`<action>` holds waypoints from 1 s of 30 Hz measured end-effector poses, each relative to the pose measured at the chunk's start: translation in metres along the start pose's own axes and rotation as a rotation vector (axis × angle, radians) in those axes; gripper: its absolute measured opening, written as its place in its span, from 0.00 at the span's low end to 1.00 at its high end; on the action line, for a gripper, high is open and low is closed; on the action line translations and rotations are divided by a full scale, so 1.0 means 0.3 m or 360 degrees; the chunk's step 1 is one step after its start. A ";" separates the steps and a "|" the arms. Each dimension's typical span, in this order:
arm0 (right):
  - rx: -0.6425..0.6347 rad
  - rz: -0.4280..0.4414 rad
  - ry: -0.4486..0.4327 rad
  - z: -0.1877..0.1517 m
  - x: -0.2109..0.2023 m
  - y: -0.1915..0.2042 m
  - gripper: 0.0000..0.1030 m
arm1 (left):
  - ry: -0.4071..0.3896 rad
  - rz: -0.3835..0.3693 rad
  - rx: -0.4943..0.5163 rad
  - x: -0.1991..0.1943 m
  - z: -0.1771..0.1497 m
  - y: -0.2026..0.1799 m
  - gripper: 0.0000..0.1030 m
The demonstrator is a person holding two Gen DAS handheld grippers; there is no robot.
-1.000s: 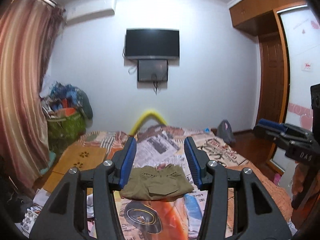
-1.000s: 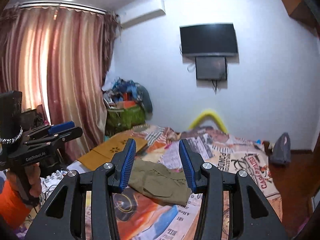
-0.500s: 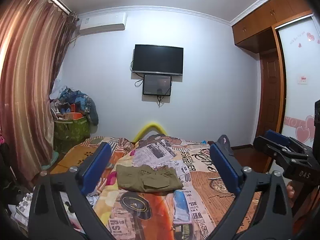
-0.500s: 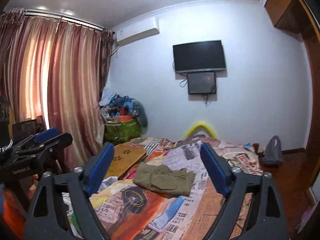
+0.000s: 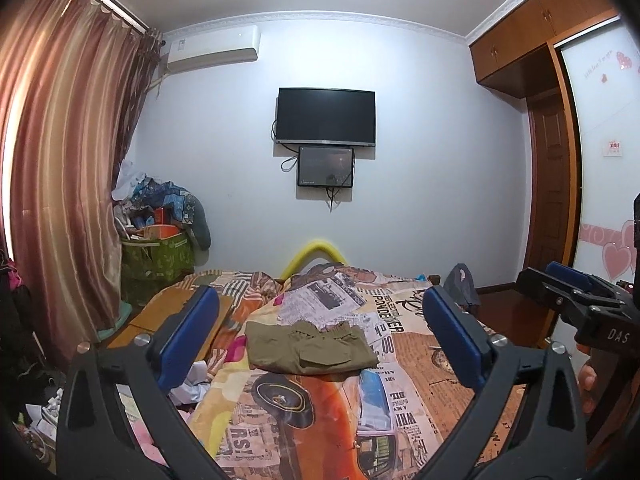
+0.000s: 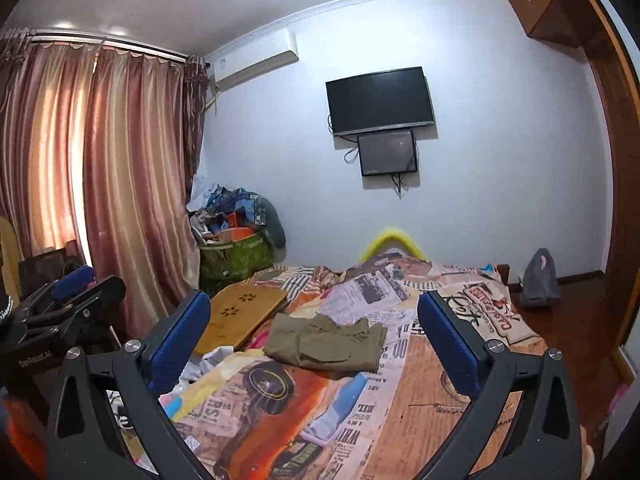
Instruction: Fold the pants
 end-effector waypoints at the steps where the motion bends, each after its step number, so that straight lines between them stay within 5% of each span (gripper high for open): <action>1: -0.0003 -0.0001 -0.0004 0.000 -0.005 -0.001 1.00 | 0.0005 -0.0003 -0.0002 0.005 -0.001 0.001 1.00; 30: -0.0062 0.0000 -0.0028 0.013 -0.039 0.030 1.00 | 0.0025 -0.0067 -0.0041 0.051 -0.018 -0.003 1.00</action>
Point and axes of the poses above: each gripper's, at about its wrist camera, not at the fingertips, and x roughly the way its jaws point, y to its left, z to its top, the point moved 3 cm from there along x, roughly the way its jaws point, and after that the axes turned 3 degrees about -z, right-handed, at the moved point
